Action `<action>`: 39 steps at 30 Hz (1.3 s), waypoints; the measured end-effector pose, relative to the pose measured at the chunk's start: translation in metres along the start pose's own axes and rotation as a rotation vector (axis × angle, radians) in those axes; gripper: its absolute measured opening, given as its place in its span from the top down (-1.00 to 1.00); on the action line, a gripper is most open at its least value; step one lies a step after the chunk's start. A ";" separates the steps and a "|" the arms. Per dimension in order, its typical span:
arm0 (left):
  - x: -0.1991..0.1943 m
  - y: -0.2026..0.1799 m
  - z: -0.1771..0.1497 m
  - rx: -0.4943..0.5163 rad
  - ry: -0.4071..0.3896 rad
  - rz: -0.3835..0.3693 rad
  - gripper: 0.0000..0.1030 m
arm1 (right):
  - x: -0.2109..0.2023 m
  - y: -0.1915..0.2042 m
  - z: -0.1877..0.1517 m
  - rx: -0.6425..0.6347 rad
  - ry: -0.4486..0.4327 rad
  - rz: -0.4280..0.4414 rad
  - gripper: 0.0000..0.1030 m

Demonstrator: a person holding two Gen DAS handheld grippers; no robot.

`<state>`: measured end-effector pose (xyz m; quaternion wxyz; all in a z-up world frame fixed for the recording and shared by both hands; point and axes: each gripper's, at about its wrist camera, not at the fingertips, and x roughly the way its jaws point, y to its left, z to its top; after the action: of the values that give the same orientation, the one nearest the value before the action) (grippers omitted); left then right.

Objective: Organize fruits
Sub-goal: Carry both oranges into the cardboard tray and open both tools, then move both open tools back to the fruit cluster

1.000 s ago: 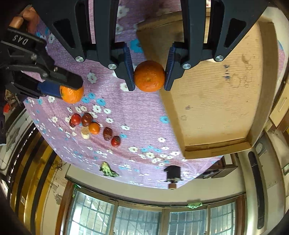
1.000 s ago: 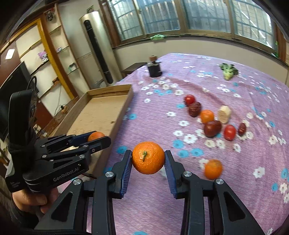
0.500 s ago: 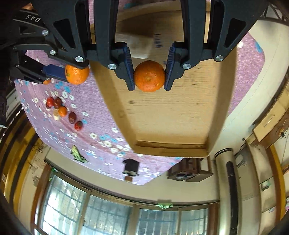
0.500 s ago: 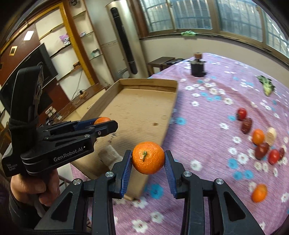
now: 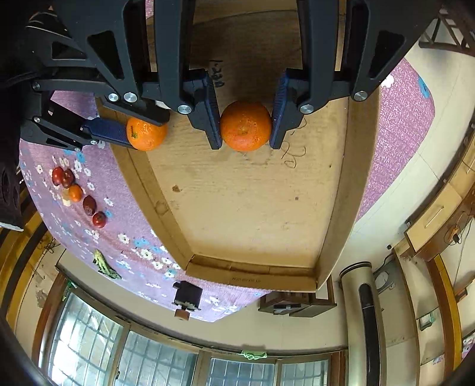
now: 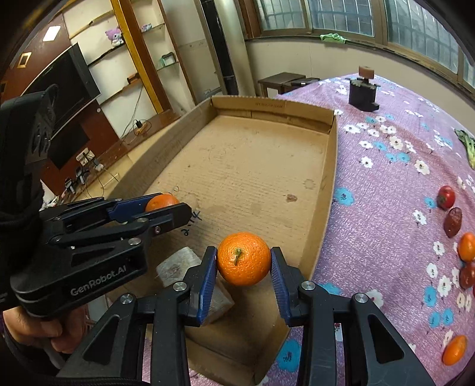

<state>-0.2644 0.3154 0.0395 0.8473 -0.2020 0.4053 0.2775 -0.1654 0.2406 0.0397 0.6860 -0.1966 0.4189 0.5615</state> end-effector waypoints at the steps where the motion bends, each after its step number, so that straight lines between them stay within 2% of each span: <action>1: 0.001 0.000 -0.001 0.002 0.004 0.003 0.41 | 0.001 0.000 0.000 0.000 -0.003 0.000 0.29; 7: 0.002 -0.003 -0.005 0.011 0.013 0.025 0.38 | 0.000 0.002 0.001 -0.013 -0.005 -0.007 0.25; 9: 0.002 -0.003 -0.005 0.009 0.014 0.034 0.06 | -0.003 0.003 0.000 -0.008 -0.005 -0.004 0.24; 10: 0.001 -0.003 -0.005 0.006 0.010 0.039 -0.01 | -0.004 0.003 -0.001 -0.007 -0.006 -0.001 0.23; 20: -0.018 -0.009 0.000 0.012 -0.032 0.040 -0.01 | -0.038 0.000 -0.013 -0.005 -0.059 -0.015 0.20; 28: -0.021 -0.038 0.000 0.059 -0.031 -0.002 -0.01 | -0.079 -0.033 -0.036 0.076 -0.110 -0.049 0.16; 39: -0.027 -0.087 -0.005 0.140 -0.024 -0.056 -0.01 | -0.108 -0.077 -0.063 0.179 -0.129 -0.105 0.15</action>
<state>-0.2262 0.2382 0.0680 0.8716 -0.1500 0.4077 0.2272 -0.1174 0.1059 0.0742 0.7549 -0.1197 0.4117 0.4963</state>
